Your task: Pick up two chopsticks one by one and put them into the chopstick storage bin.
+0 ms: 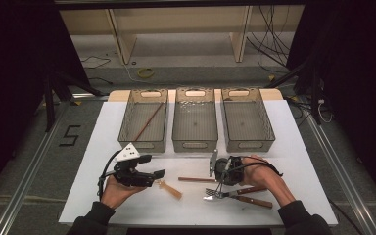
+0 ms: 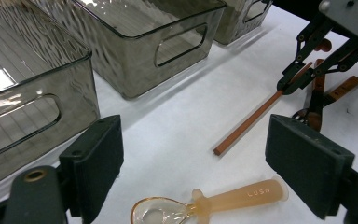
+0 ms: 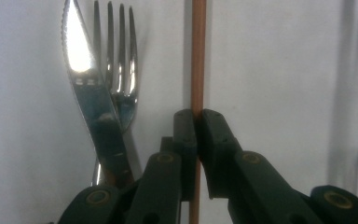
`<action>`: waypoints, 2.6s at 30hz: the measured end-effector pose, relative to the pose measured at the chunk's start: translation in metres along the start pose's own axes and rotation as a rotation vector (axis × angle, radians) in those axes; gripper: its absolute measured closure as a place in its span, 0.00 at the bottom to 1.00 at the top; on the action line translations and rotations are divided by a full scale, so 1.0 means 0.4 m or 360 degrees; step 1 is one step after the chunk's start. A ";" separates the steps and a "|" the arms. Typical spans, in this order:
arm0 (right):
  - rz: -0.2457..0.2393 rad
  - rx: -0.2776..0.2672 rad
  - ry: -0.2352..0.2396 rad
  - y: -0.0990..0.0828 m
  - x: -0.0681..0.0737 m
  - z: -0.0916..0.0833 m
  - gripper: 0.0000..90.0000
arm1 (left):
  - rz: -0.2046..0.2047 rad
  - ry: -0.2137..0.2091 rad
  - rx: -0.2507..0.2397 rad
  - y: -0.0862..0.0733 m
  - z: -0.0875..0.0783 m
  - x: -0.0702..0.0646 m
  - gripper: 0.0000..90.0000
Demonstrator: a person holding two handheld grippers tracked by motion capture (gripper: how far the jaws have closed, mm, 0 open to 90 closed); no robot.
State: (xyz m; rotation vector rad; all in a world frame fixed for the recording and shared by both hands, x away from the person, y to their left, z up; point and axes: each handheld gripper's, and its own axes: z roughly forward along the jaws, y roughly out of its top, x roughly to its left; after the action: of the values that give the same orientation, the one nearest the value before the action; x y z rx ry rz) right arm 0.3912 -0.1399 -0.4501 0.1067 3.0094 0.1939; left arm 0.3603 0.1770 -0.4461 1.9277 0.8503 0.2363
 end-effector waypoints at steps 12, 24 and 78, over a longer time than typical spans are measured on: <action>-0.0018 -0.0112 -0.0068 0.007 0.005 -0.055 0.95 | 0.0050 -0.0038 0.0037 0.007 0.015 -0.017 0.21; -0.0011 -0.0183 -0.0090 0.005 0.027 -0.094 0.95 | 0.0116 -0.0090 0.0072 0.025 0.029 -0.041 0.22; -0.0127 -0.0213 -0.0123 0.031 0.086 -0.116 0.95 | 0.0774 -0.0371 0.0711 0.113 0.147 -0.165 0.82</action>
State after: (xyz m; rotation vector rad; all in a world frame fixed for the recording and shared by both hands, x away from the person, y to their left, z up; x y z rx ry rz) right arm 0.3520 -0.1308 -0.4067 -0.0185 2.9068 0.3732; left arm 0.3616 0.0800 -0.4251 2.5093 0.2790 0.1081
